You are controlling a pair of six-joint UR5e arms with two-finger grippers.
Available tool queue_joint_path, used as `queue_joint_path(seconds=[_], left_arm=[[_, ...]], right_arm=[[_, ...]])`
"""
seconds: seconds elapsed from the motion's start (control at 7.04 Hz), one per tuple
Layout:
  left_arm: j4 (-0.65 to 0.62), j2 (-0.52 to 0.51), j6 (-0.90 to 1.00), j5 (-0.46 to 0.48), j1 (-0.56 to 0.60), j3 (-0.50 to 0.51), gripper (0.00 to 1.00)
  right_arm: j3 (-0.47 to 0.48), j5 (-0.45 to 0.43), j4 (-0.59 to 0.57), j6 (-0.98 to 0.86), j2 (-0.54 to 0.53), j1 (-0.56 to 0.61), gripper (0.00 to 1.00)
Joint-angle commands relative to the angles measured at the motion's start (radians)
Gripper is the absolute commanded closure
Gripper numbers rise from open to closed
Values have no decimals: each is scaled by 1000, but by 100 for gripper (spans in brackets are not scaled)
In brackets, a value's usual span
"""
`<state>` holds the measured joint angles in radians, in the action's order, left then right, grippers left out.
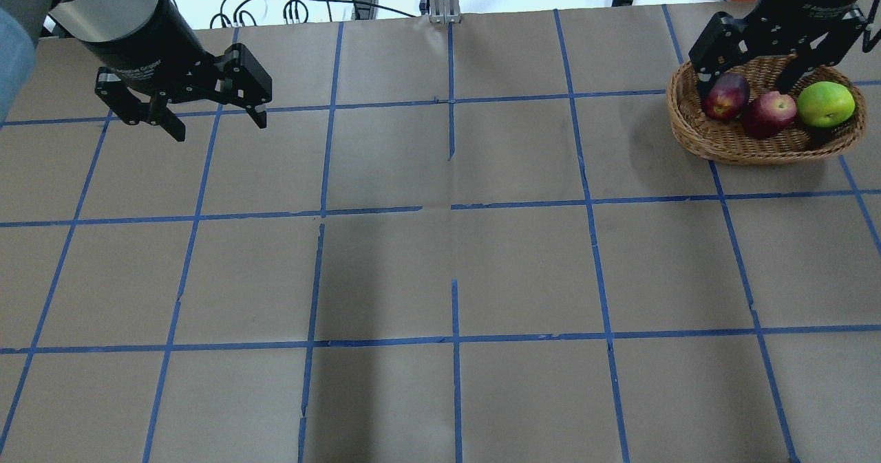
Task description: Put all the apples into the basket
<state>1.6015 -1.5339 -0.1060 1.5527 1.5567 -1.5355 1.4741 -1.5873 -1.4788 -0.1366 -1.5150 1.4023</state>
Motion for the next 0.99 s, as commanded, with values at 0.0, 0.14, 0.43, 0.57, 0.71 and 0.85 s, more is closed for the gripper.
queue_joint_path(seconds=[0.0, 0.14, 0.43, 0.57, 0.71, 0.85], left_arm=[[0, 0, 0, 1, -1, 0, 0], [0, 0, 2, 0, -1, 0, 0], [1, -2, 0, 0, -1, 0, 0], [0, 0, 0, 0, -1, 0, 0], [0, 0, 0, 0, -1, 0, 0], [0, 0, 0, 0, -1, 0, 0]], right_arm=[[64, 0, 5, 202, -19, 102, 0], [71, -3, -24, 215, -19, 150, 0], [72, -6, -31, 204, -39, 164, 0], [52, -3, -25, 203, -39, 161, 0], [52, -3, -22, 206, -51, 161, 0], [58, 3, -3, 204, -60, 156, 0]])
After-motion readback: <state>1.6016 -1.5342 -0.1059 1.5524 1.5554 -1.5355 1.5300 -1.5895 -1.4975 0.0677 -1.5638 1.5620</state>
